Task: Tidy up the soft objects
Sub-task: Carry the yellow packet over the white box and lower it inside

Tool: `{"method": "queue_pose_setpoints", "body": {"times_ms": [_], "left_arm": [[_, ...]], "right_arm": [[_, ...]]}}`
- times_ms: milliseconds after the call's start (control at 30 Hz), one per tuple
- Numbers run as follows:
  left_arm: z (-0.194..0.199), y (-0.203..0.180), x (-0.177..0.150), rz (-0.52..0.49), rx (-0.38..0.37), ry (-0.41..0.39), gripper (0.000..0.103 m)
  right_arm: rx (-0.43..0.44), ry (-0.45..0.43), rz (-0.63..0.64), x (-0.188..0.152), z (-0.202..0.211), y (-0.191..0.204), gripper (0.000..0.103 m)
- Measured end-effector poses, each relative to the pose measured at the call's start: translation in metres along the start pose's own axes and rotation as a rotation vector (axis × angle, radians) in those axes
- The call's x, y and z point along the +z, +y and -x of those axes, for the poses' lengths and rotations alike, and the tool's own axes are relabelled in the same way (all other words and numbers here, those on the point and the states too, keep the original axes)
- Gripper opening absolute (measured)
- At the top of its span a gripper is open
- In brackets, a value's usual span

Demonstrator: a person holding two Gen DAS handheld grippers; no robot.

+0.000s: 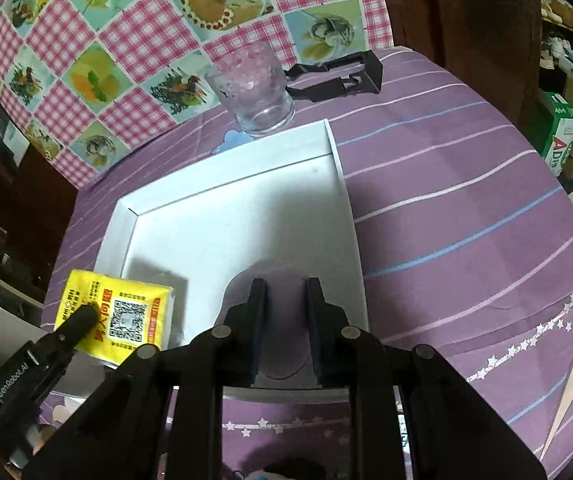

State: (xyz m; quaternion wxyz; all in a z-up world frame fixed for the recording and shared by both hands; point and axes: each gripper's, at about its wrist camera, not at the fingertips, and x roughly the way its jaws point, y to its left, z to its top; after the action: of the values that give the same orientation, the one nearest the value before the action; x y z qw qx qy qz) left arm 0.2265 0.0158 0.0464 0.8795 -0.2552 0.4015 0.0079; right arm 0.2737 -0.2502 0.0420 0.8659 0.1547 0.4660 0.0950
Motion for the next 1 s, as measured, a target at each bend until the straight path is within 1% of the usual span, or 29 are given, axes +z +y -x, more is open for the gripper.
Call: {"method": "queue_pose_setpoints", "body": {"times_ms": [100, 167, 200, 267, 333, 433, 500, 600, 667, 733, 767, 800, 867, 900, 967, 1000], "left_arm": [[-0.003, -0.002, 0.0, -0.018, 0.033, 0.019, 0.02], [-0.008, -0.005, -0.001, -0.041, 0.085, 0.045, 0.021], [-0.009, -0.006, -0.002, -0.053, 0.104, 0.058, 0.021], [-0.013, -0.01, -0.005, -0.083, 0.142, 0.102, 0.021], [-0.017, -0.014, -0.008, -0.101, 0.165, 0.149, 0.022], [-0.018, -0.016, -0.011, -0.1, 0.162, 0.211, 0.022], [-0.016, -0.015, -0.011, -0.09, 0.15, 0.235, 0.022], [-0.014, -0.015, -0.012, -0.084, 0.139, 0.226, 0.022], [-0.014, -0.015, -0.011, -0.086, 0.14, 0.214, 0.022], [-0.012, -0.014, -0.011, -0.086, 0.128, 0.199, 0.022], [-0.012, -0.015, -0.011, -0.087, 0.125, 0.194, 0.022], [-0.012, -0.015, -0.011, -0.088, 0.121, 0.19, 0.022], [-0.012, -0.015, -0.01, -0.088, 0.106, 0.182, 0.022], [-0.011, -0.015, -0.01, -0.087, 0.097, 0.178, 0.022], [-0.01, -0.016, -0.01, -0.085, 0.079, 0.173, 0.022], [-0.01, -0.016, -0.01, -0.086, 0.066, 0.169, 0.022]], "right_arm": [[-0.027, 0.032, 0.029, -0.003, -0.007, 0.005, 0.021], [-0.048, 0.062, 0.034, -0.006, -0.013, 0.005, 0.021], [-0.05, 0.064, 0.042, -0.006, -0.014, 0.005, 0.021], [-0.064, 0.071, 0.052, -0.006, -0.014, 0.003, 0.021], [-0.082, 0.073, 0.058, -0.005, -0.014, 0.0, 0.021], [-0.082, 0.073, 0.05, -0.001, -0.013, -0.008, 0.021], [-0.079, 0.071, 0.037, 0.0, -0.011, -0.011, 0.021], [-0.08, 0.069, 0.026, 0.001, -0.009, -0.014, 0.021], [-0.089, 0.075, 0.041, 0.001, -0.01, -0.011, 0.022], [-0.085, 0.084, 0.05, 0.001, -0.01, -0.009, 0.027], [-0.073, 0.089, 0.045, 0.002, -0.009, -0.009, 0.029], [-0.058, 0.09, 0.036, 0.002, -0.008, -0.009, 0.034], [-0.012, 0.078, 0.006, 0.004, -0.003, -0.011, 0.035], [0.034, 0.052, -0.019, 0.005, 0.003, -0.012, 0.036], [0.132, -0.01, -0.064, 0.006, 0.014, -0.014, 0.044], [0.174, -0.031, -0.079, 0.006, 0.018, -0.014, 0.054]]}}
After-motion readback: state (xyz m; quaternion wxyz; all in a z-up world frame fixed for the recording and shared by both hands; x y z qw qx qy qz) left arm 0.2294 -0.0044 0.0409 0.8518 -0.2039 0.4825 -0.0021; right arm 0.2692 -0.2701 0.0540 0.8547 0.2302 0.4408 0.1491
